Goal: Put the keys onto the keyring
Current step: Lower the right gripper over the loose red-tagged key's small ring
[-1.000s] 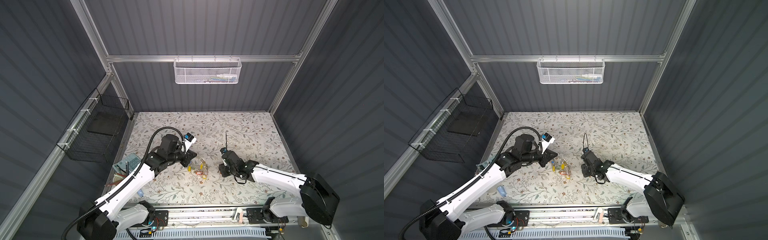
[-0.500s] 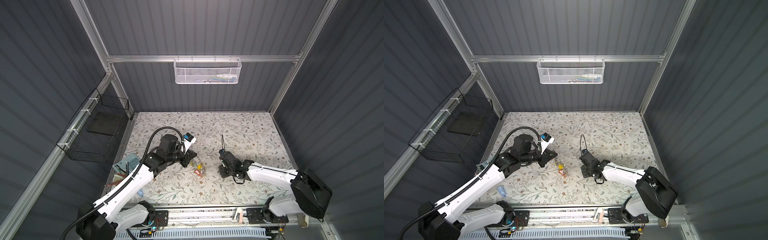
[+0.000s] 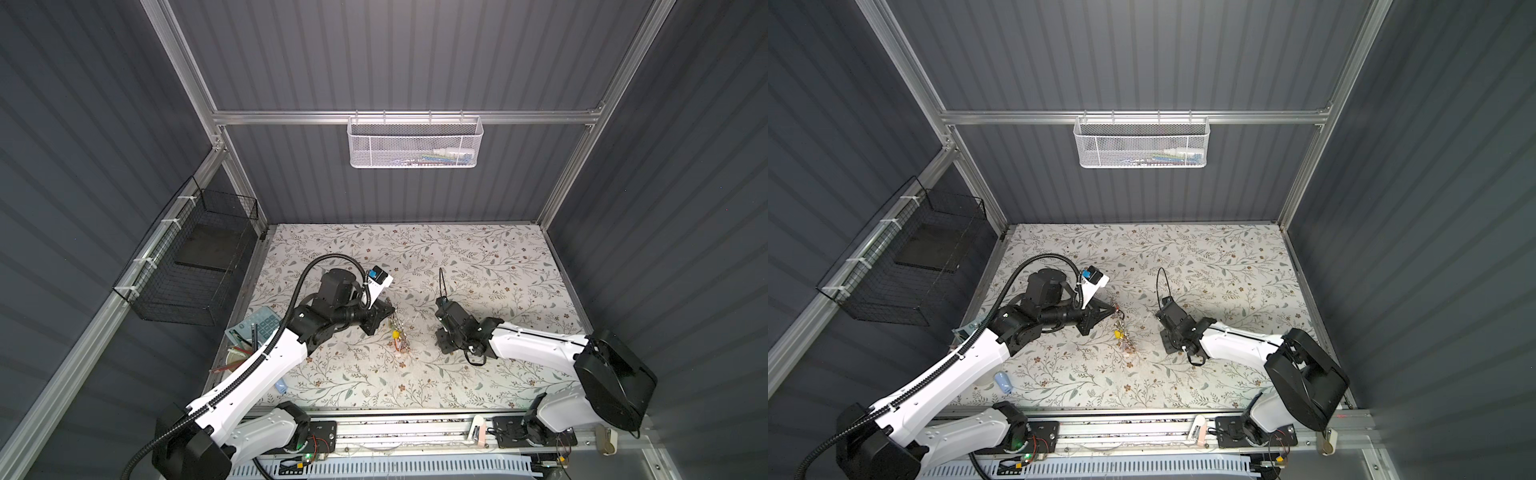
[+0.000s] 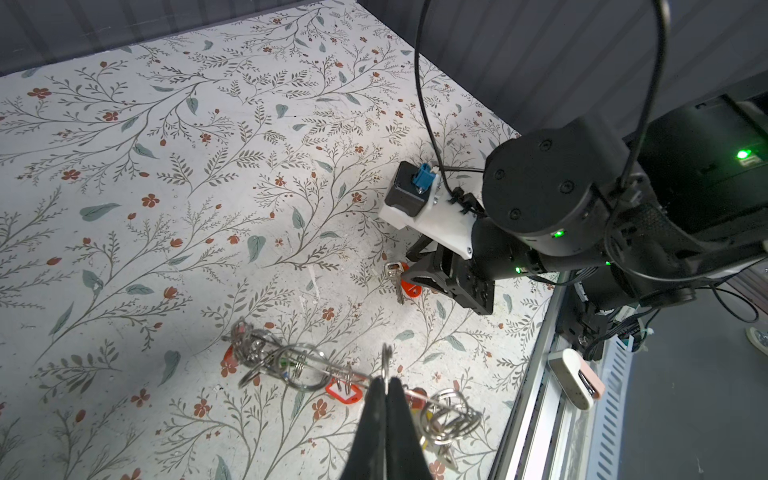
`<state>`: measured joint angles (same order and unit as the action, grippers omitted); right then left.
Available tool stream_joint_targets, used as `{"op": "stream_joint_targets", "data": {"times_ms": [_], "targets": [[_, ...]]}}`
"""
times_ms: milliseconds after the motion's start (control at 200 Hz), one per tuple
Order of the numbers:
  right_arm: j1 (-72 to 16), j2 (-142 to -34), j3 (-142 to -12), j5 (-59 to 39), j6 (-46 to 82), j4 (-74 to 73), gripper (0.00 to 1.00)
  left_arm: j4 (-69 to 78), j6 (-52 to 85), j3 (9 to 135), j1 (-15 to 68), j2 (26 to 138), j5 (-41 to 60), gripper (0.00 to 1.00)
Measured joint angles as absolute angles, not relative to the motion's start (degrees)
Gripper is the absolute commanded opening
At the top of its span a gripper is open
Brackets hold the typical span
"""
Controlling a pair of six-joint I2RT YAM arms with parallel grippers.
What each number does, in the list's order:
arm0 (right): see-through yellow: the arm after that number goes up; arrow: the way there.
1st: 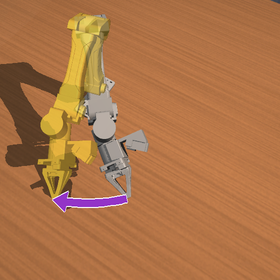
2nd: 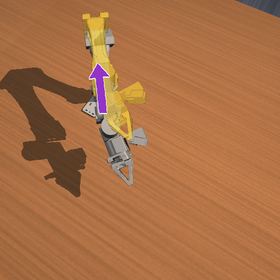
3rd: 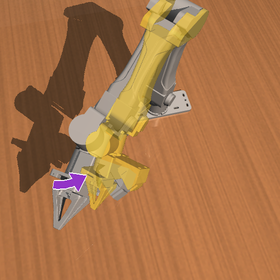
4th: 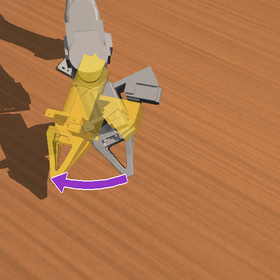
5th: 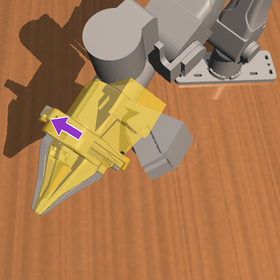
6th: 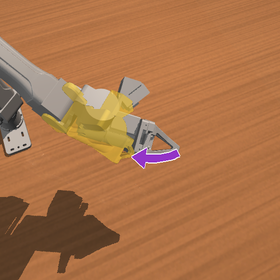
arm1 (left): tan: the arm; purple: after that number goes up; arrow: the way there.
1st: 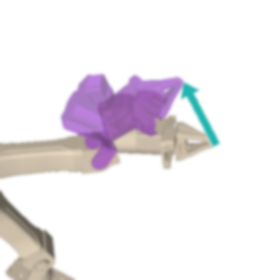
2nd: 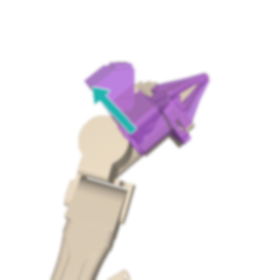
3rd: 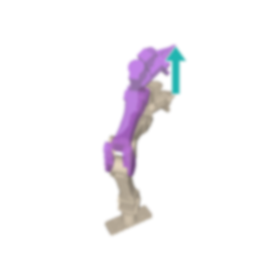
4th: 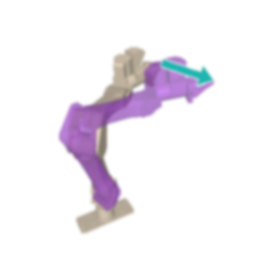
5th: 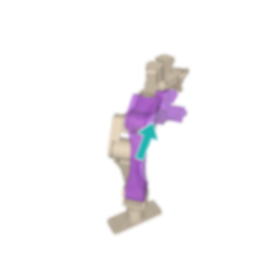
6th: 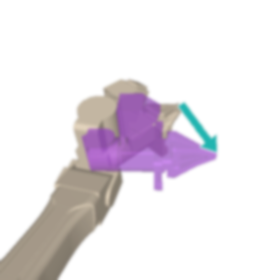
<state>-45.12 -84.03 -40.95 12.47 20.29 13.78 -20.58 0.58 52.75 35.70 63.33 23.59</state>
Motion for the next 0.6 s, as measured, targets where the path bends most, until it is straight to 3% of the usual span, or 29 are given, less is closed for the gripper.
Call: {"op": "stream_joint_targets", "data": {"times_ms": [365,595], "targets": [[-45.19,-86.32,-41.32,12.29,20.25,13.45,0.33,-20.58,0.58,52.75,35.70,63.33,23.62,0.00],[-45.25,-86.41,-41.32,13.50,19.97,13.34,0.26,-20.58,0.56,52.75,35.70,63.40,24.01,0.00]]}}
